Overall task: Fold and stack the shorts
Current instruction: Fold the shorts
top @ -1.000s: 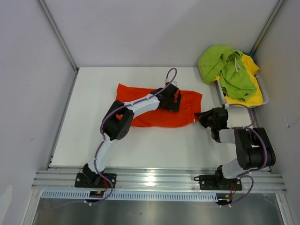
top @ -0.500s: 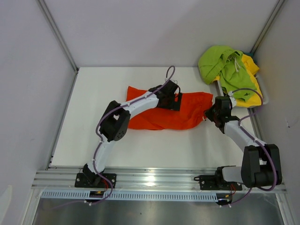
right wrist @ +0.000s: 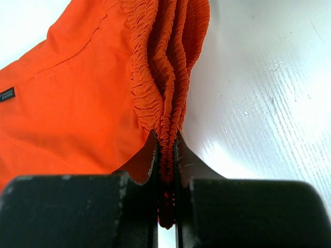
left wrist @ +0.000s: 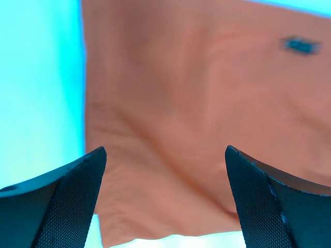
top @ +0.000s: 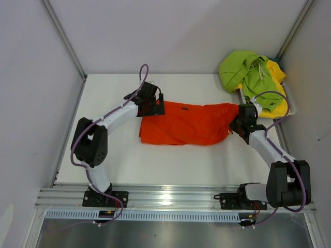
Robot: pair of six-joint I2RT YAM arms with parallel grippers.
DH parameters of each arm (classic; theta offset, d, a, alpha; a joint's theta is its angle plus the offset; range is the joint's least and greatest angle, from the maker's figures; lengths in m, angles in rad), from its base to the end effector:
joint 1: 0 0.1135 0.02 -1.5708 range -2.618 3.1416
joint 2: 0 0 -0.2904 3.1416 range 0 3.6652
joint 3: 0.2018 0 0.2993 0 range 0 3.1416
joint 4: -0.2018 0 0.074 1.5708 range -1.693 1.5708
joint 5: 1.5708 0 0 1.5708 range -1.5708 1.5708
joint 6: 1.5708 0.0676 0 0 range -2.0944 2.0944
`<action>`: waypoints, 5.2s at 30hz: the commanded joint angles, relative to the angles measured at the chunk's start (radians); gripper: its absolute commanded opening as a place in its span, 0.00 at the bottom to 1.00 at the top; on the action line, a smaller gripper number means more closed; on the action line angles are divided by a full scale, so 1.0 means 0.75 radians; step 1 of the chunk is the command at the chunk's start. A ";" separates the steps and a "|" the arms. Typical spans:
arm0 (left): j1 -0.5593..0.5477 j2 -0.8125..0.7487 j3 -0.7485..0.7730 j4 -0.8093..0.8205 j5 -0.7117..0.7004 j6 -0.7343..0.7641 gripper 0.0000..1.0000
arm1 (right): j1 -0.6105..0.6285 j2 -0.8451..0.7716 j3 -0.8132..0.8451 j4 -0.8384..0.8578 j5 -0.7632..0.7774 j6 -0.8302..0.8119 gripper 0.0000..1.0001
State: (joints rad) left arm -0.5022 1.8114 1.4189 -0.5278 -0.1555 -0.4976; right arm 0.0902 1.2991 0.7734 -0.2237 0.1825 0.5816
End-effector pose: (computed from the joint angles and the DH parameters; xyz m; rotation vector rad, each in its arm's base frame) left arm 0.4155 -0.2163 0.2268 -0.0597 2.4894 -0.2322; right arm 0.3284 0.0174 0.2023 0.6502 2.2150 0.1318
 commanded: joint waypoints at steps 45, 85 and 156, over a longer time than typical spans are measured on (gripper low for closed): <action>0.211 -0.094 -0.558 0.436 0.164 -0.126 0.66 | 0.060 0.080 0.237 -0.076 0.074 -0.432 0.00; 0.291 0.045 -0.558 0.487 0.312 -0.101 0.09 | 0.732 0.360 0.779 -0.107 0.509 -0.820 0.00; 0.441 -0.593 -0.865 0.466 0.248 -0.290 0.67 | 0.866 0.636 0.805 0.221 -0.442 -0.311 0.58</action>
State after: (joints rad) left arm -0.1734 1.4315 0.7795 -0.2085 0.0189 -0.6865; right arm 0.7902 1.7927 1.3869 -0.0944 -0.0715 0.2977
